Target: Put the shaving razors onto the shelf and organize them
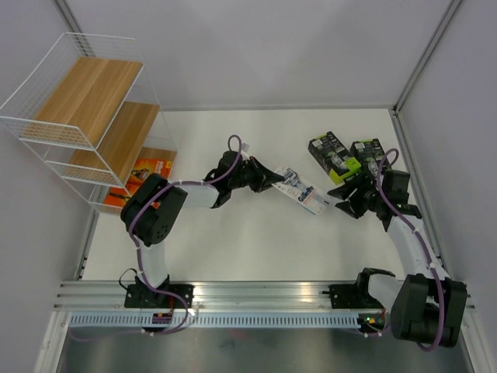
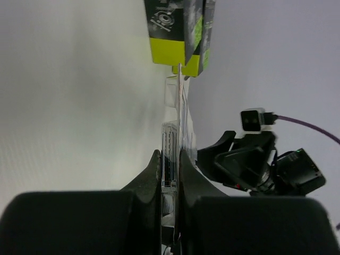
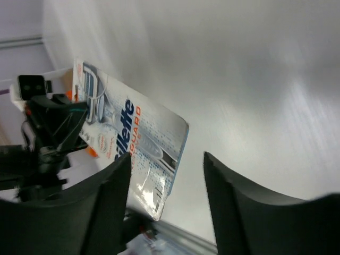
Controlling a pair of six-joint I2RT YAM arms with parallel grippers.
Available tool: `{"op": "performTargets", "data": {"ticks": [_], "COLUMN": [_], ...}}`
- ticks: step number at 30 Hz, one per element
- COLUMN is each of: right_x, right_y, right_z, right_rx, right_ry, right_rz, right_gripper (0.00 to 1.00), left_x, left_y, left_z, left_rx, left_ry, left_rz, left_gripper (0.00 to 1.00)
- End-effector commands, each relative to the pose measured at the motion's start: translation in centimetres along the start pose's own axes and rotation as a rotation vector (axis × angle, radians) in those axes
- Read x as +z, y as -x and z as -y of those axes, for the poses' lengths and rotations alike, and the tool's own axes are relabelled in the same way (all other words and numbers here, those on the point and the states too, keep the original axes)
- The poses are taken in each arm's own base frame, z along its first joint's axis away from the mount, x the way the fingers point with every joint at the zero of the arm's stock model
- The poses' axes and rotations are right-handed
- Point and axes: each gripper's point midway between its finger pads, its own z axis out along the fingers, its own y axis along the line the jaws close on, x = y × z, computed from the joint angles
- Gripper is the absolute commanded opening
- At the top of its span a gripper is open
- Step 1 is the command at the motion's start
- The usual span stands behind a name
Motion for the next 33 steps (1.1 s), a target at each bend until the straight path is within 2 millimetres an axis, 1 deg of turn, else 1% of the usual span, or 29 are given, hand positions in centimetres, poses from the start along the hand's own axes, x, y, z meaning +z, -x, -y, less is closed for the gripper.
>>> {"op": "performTargets", "data": {"ticks": [1, 2, 3, 4, 5, 6, 7, 8, 9, 10, 11, 12, 13, 14, 15, 16, 17, 18, 19, 20, 21, 23, 24, 25, 27, 28, 29, 31, 33], "right_x": [-1.6, -1.8, -2.3, -2.7, -2.8, -3.0, -3.0, -3.0, -2.8, -2.7, -2.5, -2.2, -1.9, -1.6, -1.3, -1.1, -0.9, -0.7, -0.5, -0.4, -0.1, 0.2, 0.6, 0.7, 1.1, 1.2, 1.4, 1.6, 1.7], "right_y": [2.0, 2.5, 3.5, 3.9, 4.2, 4.5, 4.5, 4.4, 4.3, 4.2, 4.1, 3.6, 3.8, 3.7, 3.4, 3.3, 3.3, 3.3, 3.2, 3.2, 3.2, 3.1, 3.0, 2.9, 2.6, 2.5, 2.4, 2.0, 1.8], "right_z": [1.3, 1.2, 0.3, 0.7, 0.4, -0.1, -0.2, -0.3, -0.3, -0.3, -0.2, 0.2, -0.1, -0.1, -0.1, -0.1, -0.3, -0.7, -0.9, -1.2, -1.9, -2.4, -2.7, -2.7, -2.6, -2.5, -2.4, -2.0, -1.7], "right_rx": [-0.127, -0.145, -0.178, -0.180, -0.192, -0.205, -0.210, -0.210, -0.205, -0.202, -0.197, -0.191, -0.202, -0.204, -0.207, -0.209, -0.218, -0.237, -0.249, -0.253, -0.271, -0.275, -0.284, -0.281, -0.275, -0.275, -0.273, -0.265, -0.264], "right_ry": [-0.219, -0.245, -0.251, -0.293, -0.292, -0.285, -0.284, -0.285, -0.277, -0.273, -0.265, -0.252, -0.228, -0.214, -0.195, -0.187, -0.178, -0.167, -0.161, -0.153, -0.137, -0.125, -0.123, -0.124, -0.125, -0.125, -0.127, -0.136, -0.141], "right_rz": [0.022, 0.031, 0.054, 0.068, 0.076, 0.079, 0.074, 0.066, 0.055, 0.050, 0.048, 0.033, 0.046, 0.039, 0.027, 0.021, 0.018, 0.017, 0.017, 0.017, 0.019, 0.018, 0.017, 0.016, 0.008, 0.005, 0.003, -0.010, -0.016], "right_gripper": [0.68, 0.79, 0.87, 0.91, 0.96, 0.98, 0.98, 0.98, 0.98, 0.98, 0.98, 0.98, 0.98, 0.98, 0.98, 0.98, 0.98, 0.98, 0.98, 0.98, 0.98, 0.98, 0.98, 0.98, 0.98, 0.98, 0.98, 0.98, 0.98], "left_x": [-1.5, -1.9, -3.0, -4.0, -4.7, -5.8, -6.8, -8.2, -9.5, -10.7, -12.3, -13.3, -14.9, -16.5, -17.5, -19.3, -20.1, -21.0, -21.8, -23.1, -23.8, -24.9, -25.6, -26.7, -26.9, -27.0, -28.0, -28.1, -28.3], "left_y": [0.9, 2.0, 3.0, 3.7, 5.0, 6.3, 6.8, 7.1, 7.7, 8.2, 8.9, 9.3, 9.8, 10.4, 10.9, 11.8, 12.0, 11.7, 11.9, 12.4, 12.1, 12.1, 12.5, 13.1, 13.7, 14.2, 14.7, 14.7, 14.8], "left_z": [0.8, 0.0, 1.3, 0.7, 0.9, 4.0, 4.1, 3.8, 6.0, 6.5, 6.0, 6.5, 8.3, 7.9, 9.3, 9.9, 10.3, 11.5, 12.3, 13.2, 14.7, 16.2, 16.7, 17.0, 16.7, 16.9, 17.0, 16.8, 17.1], "left_rx": [0.074, 0.175, 0.250, 0.357, 0.418, 0.490, 0.581, 0.620, 0.680, 0.753, 0.785, 0.823, 0.904, 0.933, 0.967, 1.037, 1.074, 1.125, 1.205, 1.247, 1.346, 1.448, 1.528, 1.556, 1.653, 1.674, 1.675, 1.732, 1.771], "left_ry": [0.046, 0.115, 0.144, 0.261, 0.323, 0.309, 0.354, 0.424, 0.426, 0.457, 0.538, 0.568, 0.574, 0.654, 0.676, 0.743, 0.775, 0.796, 0.833, 0.888, 0.911, 0.984, 1.038, 1.124, 1.243, 1.286, 1.367, 1.408, 1.447], "left_rz": [-0.006, 0.031, 0.072, 0.063, 0.117, 0.158, 0.152, 0.152, 0.181, 0.194, 0.222, 0.241, 0.270, 0.289, 0.327, 0.365, 0.372, 0.370, 0.370, 0.412, 0.402, 0.430, 0.417, 0.441, 0.384, 0.398, 0.434, 0.387, 0.376], "left_gripper": [0.02, 0.02, 0.02, 0.02, 0.02, 0.02, 0.02, 0.02, 0.02, 0.02, 0.02, 0.02, 0.02, 0.02, 0.02, 0.02, 0.02, 0.02, 0.02, 0.02, 0.02, 0.02, 0.02, 0.02, 0.02, 0.02, 0.02, 0.02, 0.02]}}
